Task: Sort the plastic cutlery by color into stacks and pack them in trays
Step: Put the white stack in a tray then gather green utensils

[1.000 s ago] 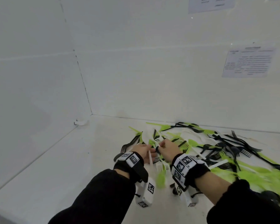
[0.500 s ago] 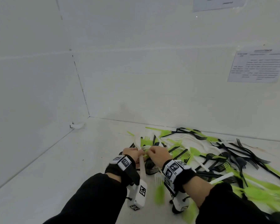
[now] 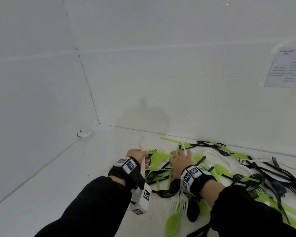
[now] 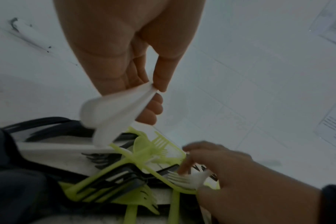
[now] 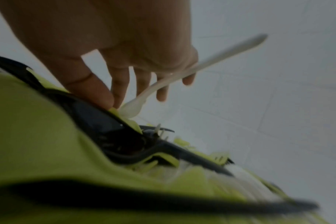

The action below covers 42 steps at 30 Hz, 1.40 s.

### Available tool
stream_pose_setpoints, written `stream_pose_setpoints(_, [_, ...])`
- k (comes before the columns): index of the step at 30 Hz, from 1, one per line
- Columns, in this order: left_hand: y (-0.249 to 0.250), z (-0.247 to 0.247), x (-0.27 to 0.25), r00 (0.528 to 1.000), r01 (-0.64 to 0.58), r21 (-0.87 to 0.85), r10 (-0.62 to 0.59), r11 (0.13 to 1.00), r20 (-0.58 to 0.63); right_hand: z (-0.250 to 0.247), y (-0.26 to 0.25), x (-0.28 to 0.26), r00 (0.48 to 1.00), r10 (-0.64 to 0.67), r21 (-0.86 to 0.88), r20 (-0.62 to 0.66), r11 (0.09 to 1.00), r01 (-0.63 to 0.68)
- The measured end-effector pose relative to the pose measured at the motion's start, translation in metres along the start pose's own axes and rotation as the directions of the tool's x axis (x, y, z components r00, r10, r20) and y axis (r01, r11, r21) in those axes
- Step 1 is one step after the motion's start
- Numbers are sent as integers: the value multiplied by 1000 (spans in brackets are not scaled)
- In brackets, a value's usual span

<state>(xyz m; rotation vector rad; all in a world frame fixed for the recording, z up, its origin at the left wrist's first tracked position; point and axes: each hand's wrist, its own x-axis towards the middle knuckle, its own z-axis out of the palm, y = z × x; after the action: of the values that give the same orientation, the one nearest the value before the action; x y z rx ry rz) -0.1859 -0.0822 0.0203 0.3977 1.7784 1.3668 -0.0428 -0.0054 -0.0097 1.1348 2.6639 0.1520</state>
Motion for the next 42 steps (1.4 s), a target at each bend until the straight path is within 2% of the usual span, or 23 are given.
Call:
stream_pose_setpoints(2, [0, 3, 1, 1000, -8, 0, 8, 1000, -2, -1, -7, 6, 985, -173, 36, 10, 984, 172])
stream_pose_setpoints(4, [-1, 5, 1, 1000, -18, -3, 18, 1000, -2, 1, -21, 9, 937, -326, 98, 130, 944, 315])
stream_pose_setpoints(5, [-1, 6, 1, 1000, -18, -9, 18, 1000, 0, 5, -29, 11, 920, -354, 93, 166, 935, 343])
stream_pose_setpoints(7, [0, 5, 1, 1000, -21, -17, 21, 1000, -7, 12, -39, 11, 923, -358, 61, 142, 934, 353])
stream_pose_setpoints(10, [2, 3, -2, 1000, -25, -25, 25, 999, -19, 4, -31, 6, 911, -380, 206, 162, 916, 345])
stream_pose_setpoints(15, [-1, 3, -9, 999, -32, -6, 32, 999, -1, -5, 8, -20, 953, -298, 355, 56, 898, 260])
stream_pose_setpoints(17, [-3, 5, -13, 1000, -24, 4, 24, 1000, 11, -1, 20, -35, 951, -301, 461, 74, 856, 235])
stream_pose_setpoints(19, [-6, 9, -18, 1000, -15, 12, 14, 1000, 26, 4, 30, -50, 969, -246, 528, 15, 825, 201])
stream_pose_setpoints(21, [-9, 12, -23, 999, -16, 35, 14, 999, 36, 10, 37, -65, 984, -179, 458, 5, 875, 157])
stream_pose_setpoints(23, [-13, 15, -28, 999, -18, 56, 15, 998, 44, 15, 38, -78, 982, -141, 294, 127, 951, 98])
stream_pose_setpoints(25, [-17, 18, -35, 998, -29, 62, 26, 998, 59, 18, 29, -88, 972, -118, 214, 203, 974, 74])
stream_pose_setpoints(28, [-22, 24, -43, 996, -34, 73, 28, 997, 83, 24, 8, -94, 971, -174, 259, 163, 957, 128])
stream_pose_setpoints(32, [-31, 31, -53, 992, -44, 79, 34, 996, 122, 24, -4, -106, 957, -278, 426, 87, 878, 217])
stream_pose_setpoints(35, [-37, 33, -63, 990, -38, 87, 25, 996, 141, 24, 0, -123, 958, -280, 449, 53, 864, 228])
stream_pose_setpoints(38, [-42, 35, -73, 986, -41, 82, 27, 996, 166, 26, 16, -142, 987, -156, 521, 47, 847, 109])
stream_pose_setpoints(42, [-43, 48, -95, 974, -35, 27, 28, 999, 226, 25, 32, -160, 992, 108, 600, -66, 798, -47])
